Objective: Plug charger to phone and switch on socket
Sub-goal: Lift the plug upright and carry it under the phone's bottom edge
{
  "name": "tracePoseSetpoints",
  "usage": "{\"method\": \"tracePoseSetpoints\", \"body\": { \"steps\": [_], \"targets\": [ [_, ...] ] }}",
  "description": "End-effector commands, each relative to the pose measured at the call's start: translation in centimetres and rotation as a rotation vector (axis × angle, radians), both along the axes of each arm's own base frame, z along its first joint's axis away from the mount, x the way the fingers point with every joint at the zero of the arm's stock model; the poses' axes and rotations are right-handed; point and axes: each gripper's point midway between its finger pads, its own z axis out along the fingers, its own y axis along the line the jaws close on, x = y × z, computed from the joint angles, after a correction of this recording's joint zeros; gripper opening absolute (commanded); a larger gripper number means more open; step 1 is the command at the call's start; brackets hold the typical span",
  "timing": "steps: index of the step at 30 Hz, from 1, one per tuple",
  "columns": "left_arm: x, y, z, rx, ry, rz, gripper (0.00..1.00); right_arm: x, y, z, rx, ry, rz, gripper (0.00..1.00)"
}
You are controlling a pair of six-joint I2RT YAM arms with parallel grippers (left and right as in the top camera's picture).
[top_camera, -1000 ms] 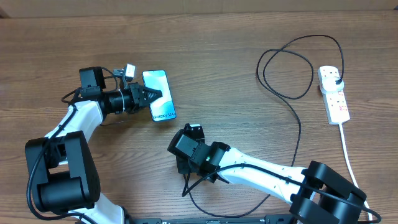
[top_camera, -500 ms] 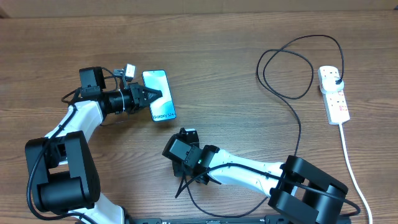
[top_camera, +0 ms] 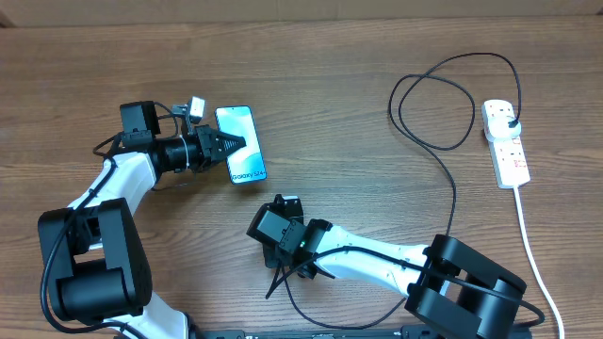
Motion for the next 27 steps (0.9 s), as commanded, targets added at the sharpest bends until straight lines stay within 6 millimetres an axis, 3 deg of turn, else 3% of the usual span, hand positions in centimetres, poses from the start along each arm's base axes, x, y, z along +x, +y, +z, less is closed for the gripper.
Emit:
{"method": "tracePoseSetpoints", "body": {
  "steps": [1,4,7,9,15,22,27],
  "targets": [
    [-0.2,0.0,-0.1,-0.014,-0.016,-0.017,0.04,0.5,-0.8,-0.5,-0.021,0.014,-0.022,0.04],
    [-0.2,0.0,-0.1,-0.014,-0.016,-0.017,0.04,0.5,-0.9,-0.5,-0.013,0.035,-0.028,0.05],
    [-0.2,0.0,-0.1,-0.014,-0.016,-0.017,0.04,0.7,-0.7,-0.4,-0.002,0.029,-0.027,0.25],
    [-0.2,0.0,-0.1,-0.014,-0.016,-0.017,0.04,0.9,-0.4,-0.3,0.008,0.019,-0.016,0.28],
    [-0.2,0.0,-0.1,-0.014,-0.017,-0.017,0.04,1.0,-0.3,-0.3,0.009,0.007,-0.001,0.26],
    [-0.1,-0.1,0.1,-0.009,-0.058,-0.034,0.04,1.1,-0.8,-0.4,-0.009,0.011,-0.009,0.04],
    [-1.1,-1.1,2.5,-0.106,-0.209,-0.146,0.04,1.0,-2.1,0.0,-0.020,0.064,-0.028,0.04]
  ]
}}
